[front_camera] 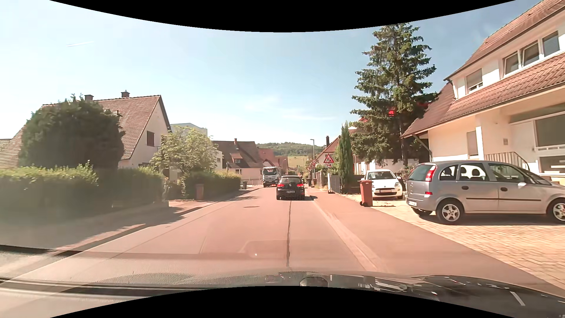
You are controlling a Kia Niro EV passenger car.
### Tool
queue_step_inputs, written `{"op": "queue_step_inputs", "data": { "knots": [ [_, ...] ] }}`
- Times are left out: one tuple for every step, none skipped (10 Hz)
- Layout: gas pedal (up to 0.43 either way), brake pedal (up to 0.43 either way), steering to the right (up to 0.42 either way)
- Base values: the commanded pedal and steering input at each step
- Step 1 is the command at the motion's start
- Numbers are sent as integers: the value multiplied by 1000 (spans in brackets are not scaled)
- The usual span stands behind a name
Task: Follow the waypoints while adhering to traffic rules and regulations
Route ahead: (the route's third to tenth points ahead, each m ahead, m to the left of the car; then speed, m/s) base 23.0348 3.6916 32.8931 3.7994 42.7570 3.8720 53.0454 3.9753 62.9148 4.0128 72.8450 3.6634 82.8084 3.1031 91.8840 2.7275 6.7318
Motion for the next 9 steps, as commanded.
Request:
{"op": "queue_step_inputs", "data": {
  "knots": [
    [67, 0, -1],
    [67, 0, -1],
    [67, 0, -1],
    [67, 0, -1],
    [67, 0, -1],
    [67, 0, -1],
    [67, 0, -1],
    [79, 0, -1],
    [79, 0, -1]
  ]
}}
